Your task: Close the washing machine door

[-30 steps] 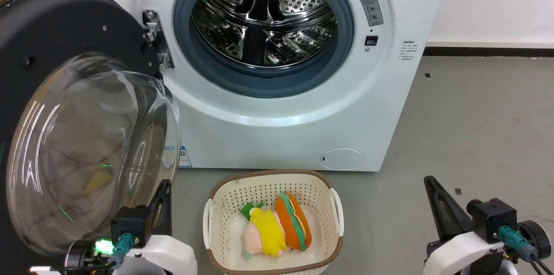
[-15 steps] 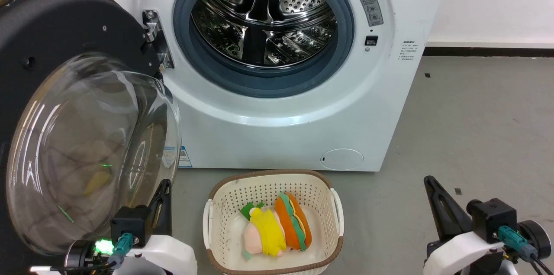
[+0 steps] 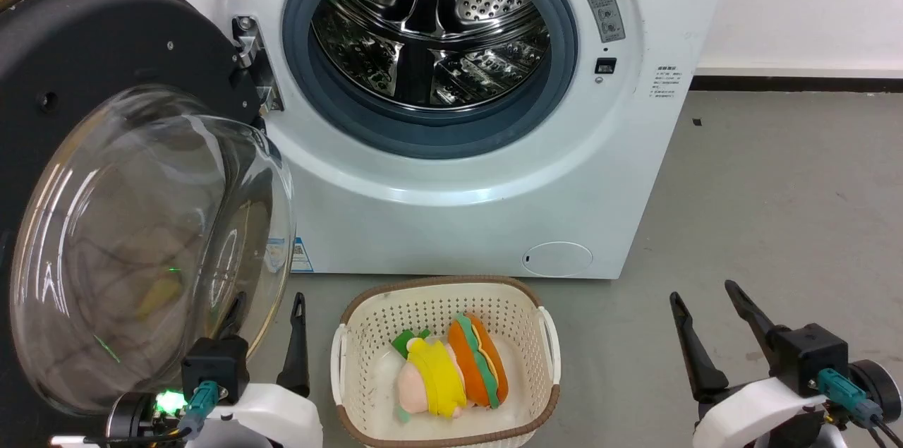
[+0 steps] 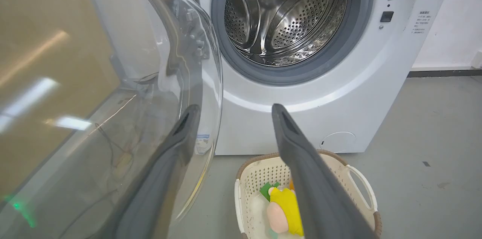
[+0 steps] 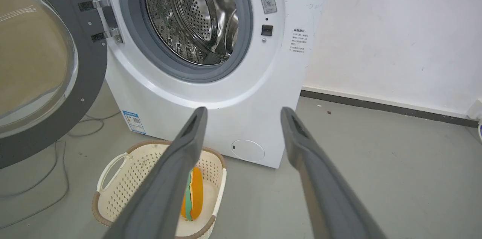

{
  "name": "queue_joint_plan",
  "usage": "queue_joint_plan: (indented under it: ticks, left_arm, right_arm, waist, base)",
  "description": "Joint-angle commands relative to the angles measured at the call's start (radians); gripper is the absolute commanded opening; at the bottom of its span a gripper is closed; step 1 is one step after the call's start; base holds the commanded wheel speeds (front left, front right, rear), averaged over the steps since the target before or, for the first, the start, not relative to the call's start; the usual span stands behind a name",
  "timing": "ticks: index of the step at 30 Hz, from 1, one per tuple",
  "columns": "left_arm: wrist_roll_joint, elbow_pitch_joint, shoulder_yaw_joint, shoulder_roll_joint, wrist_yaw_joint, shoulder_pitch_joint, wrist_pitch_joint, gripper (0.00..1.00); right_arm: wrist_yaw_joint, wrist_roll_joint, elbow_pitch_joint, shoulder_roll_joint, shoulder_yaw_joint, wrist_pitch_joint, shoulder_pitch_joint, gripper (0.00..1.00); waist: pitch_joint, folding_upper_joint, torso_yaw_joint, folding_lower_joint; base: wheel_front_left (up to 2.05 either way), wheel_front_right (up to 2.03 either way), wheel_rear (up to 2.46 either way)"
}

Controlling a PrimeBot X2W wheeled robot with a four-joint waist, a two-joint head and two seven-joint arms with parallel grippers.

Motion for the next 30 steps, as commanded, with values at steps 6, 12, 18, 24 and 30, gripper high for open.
queue_joint_plan:
  ticks: [6, 12, 18, 24, 30]
  left_arm:
    - [-0.004, -0.001, -0.008, 0.0, 0.018, -0.005, -0.023, 1.0]
    - [0.0, -0.01, -0.016, 0.002, 0.03, -0.009, -0.035, 0.0]
    - [-0.006, -0.028, -0.022, 0.004, 0.035, -0.018, -0.048, 0.0]
    - [-0.02, -0.058, -0.021, 0.004, 0.029, -0.033, -0.06, 0.0]
    - [-0.049, -0.102, -0.005, 0.002, 0.014, -0.061, -0.073, 0.0]
  right_arm:
    - [0.0, 0.02, 0.004, 0.0, -0.015, -0.022, 0.001, 1.0]
    - [0.0, 0.034, 0.008, 0.001, -0.024, -0.034, 0.001, 1.0]
    - [0.0, 0.049, 0.012, 0.001, -0.035, -0.047, 0.002, 1.0]
    - [0.0, 0.063, 0.016, 0.001, -0.046, -0.059, 0.003, 1.0]
    - [0.0, 0.077, 0.022, 0.001, -0.056, -0.072, 0.002, 1.0]
  waist:
    - [0.001, 0.0, 0.003, 0.0]
    - [0.001, 0.0, 0.01, 0.0]
    - [0.002, 0.0, 0.023, 0.0]
    - [0.004, 0.0, 0.042, 0.0]
    - [0.009, 0.0, 0.064, 0.0]
  base:
    - [0.0, 0.0, 0.0]
    - [0.0, 0.0, 0.0]
    - [0.0, 0.0, 0.0]
    - [0.0, 0.0, 0.0]
    - [0.0, 0.0, 0.0]
